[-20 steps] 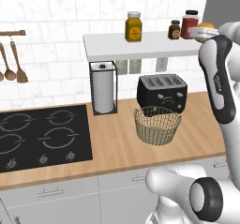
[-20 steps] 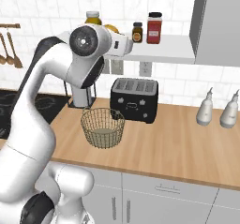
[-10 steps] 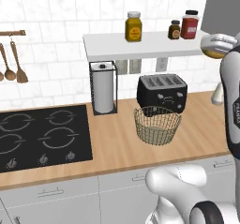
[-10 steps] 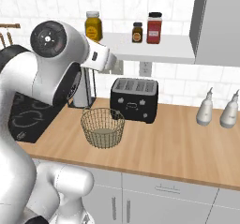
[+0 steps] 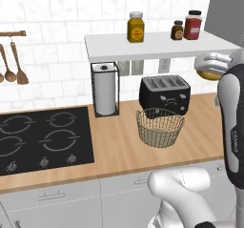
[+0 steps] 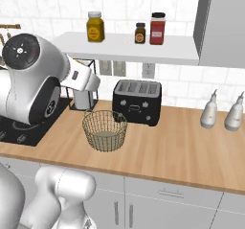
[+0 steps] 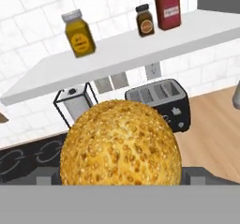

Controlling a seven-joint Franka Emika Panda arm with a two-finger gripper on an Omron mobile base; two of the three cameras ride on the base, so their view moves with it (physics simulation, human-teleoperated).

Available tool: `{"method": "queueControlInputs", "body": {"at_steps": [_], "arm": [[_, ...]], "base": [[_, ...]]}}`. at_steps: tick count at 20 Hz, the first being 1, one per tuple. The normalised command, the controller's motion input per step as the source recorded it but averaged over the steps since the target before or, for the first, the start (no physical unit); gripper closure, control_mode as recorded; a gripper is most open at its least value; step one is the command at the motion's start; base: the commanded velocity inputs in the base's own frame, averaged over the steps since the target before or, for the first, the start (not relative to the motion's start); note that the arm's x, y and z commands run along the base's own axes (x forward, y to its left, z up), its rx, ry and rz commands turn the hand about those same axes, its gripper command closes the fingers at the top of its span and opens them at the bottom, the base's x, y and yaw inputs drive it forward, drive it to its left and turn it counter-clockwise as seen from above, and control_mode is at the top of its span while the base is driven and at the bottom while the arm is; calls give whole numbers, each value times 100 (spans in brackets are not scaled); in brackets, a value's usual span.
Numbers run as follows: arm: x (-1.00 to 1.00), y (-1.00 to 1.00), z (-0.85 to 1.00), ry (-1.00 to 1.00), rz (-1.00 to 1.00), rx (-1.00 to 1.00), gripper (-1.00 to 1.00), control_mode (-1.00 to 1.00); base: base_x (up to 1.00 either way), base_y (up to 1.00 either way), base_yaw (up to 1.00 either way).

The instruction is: Open the cabinet, pick up the bread from the cabinet and place it in the basket. Then move the basket to the dining counter.

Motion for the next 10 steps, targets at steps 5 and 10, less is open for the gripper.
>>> {"method": "queueControlInputs", "body": {"at_steps": [5,10], "arm": [[1,7,-67,14,0,-5,100,-100],[0,9,-69,7,1,-7,100,-100]], "base": [[0,0,0],[0,0,0]]}}
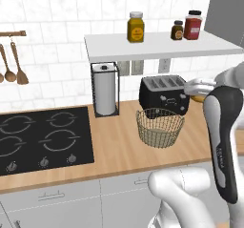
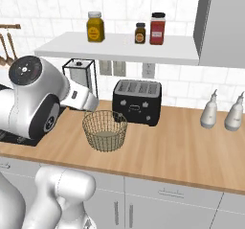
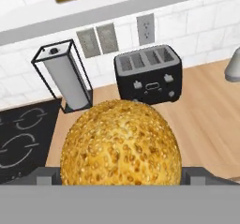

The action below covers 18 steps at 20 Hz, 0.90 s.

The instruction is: Open the cabinet, pick up the bread from the cabinet and place it in the basket. Then move the basket to the dining counter.

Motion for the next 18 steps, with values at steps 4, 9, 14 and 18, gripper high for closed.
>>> {"method": "queueControlInputs", "body": {"at_steps": [4,9,14,18], "arm": [[14,21,-70,9,1,-11,100,-100],[40,13,-54,24,0,-8,100,-100],[25,5,-39,13,0,-3,100,-100],[29,1,-36,5,3,0,100,-100]], "base": [[0,0,0],[0,0,0],[0,0,0],[0,0,0]]}}
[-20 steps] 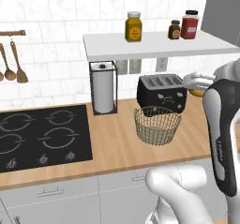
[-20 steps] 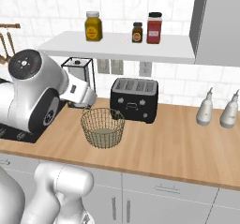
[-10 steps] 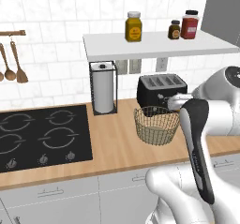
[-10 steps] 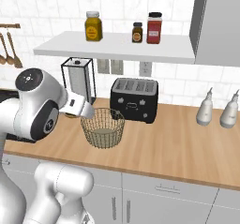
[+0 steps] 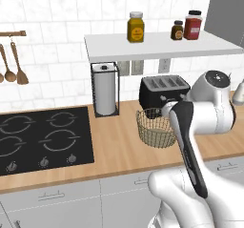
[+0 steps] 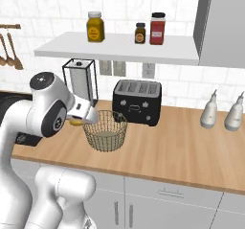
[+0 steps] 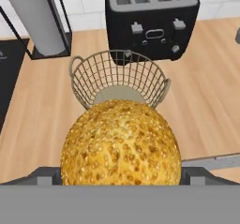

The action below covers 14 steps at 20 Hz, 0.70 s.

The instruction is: Open the cabinet, pick up the bread from the cabinet and place it in the basket. Then move the basket to the dining counter.

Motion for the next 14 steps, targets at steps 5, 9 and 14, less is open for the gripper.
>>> {"method": "queueControlInputs", "body": {"at_steps": [5,9,14], "arm": [[31,0,-27,1,2,0,100,-100],[38,0,-29,3,1,0,100,-100],[40,-1,-33,5,3,0,100,-100]], "base": [[0,0,0],[0,0,0],[0,0,0]]}}
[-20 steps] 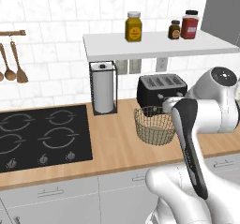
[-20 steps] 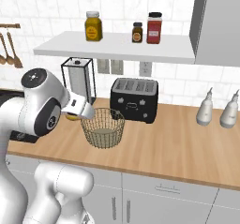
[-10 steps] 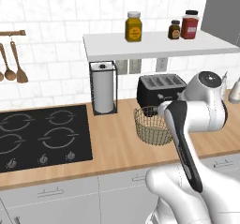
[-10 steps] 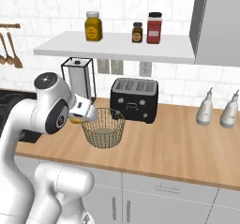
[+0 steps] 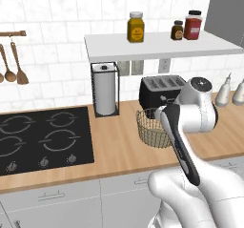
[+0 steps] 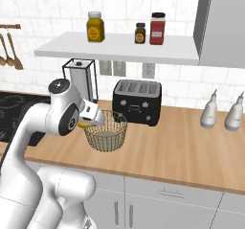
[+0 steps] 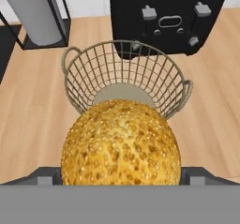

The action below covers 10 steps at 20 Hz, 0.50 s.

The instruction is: Open the cabinet, pick up the bread from the cabinet and place it in the basket. Then move the basket to the dining counter.

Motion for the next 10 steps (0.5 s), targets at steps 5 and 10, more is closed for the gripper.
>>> {"method": "queueControlInputs", "body": {"at_steps": [5,10], "arm": [[44,0,-31,6,1,0,100,-100],[40,-14,-23,2,0,0,100,-100]], "base": [[0,0,0],[0,0,0]]}}
